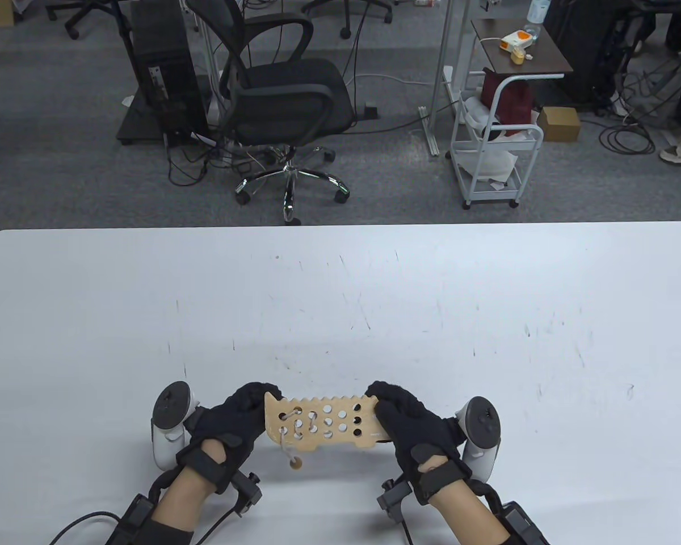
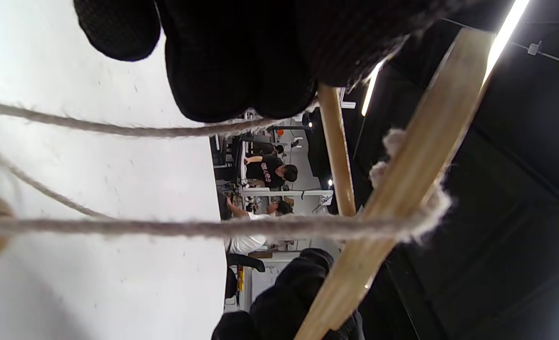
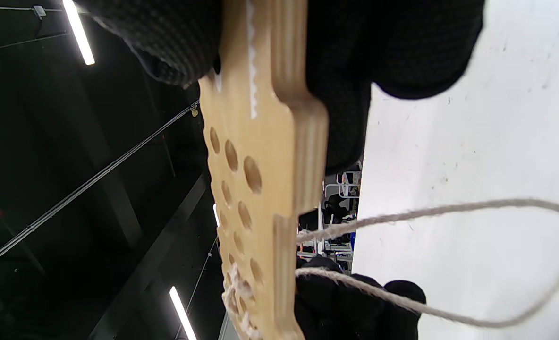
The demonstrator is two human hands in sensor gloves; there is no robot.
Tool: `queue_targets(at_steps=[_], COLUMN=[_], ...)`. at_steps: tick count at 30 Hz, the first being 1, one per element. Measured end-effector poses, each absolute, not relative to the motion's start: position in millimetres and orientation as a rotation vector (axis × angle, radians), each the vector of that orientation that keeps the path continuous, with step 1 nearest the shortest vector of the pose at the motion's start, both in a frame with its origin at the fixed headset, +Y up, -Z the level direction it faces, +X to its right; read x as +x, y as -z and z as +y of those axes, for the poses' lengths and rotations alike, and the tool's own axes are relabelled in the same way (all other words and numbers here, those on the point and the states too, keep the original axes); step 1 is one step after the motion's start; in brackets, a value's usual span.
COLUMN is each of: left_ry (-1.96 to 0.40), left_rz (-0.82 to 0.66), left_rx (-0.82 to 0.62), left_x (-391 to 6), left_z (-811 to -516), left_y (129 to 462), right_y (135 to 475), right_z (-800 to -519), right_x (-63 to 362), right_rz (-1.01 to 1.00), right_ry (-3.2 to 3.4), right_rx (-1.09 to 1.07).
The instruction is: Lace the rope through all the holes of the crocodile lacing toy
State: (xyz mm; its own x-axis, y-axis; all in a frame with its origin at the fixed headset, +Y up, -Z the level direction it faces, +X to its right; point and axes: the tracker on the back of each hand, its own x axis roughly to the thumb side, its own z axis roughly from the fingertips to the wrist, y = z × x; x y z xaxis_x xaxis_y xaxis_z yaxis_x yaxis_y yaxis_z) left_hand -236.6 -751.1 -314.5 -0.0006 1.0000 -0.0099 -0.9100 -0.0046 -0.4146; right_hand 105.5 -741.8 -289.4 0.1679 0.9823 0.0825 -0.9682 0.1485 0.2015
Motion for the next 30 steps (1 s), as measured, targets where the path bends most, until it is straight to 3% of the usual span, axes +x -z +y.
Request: queue_targets(at_steps=[12,23,30], left_ry=[-1.611,-1.411,-1.453], left_rz=[-0.394,-0.360,-0.418], left_rx=[-0.469,-0.314,-0.348], left_x=[-225,-229,-224], left_z=[-754,-744,-743], left_y=[312,309,307], right_y=[286,283,284], right_z=[-738,-735,-735], right_x=[97,91,92], right_rz=[0.086,0.076,0.044], right_ry=[-1.360,-1.394,-1.440], right_rx=[0.303,0.371,0.392])
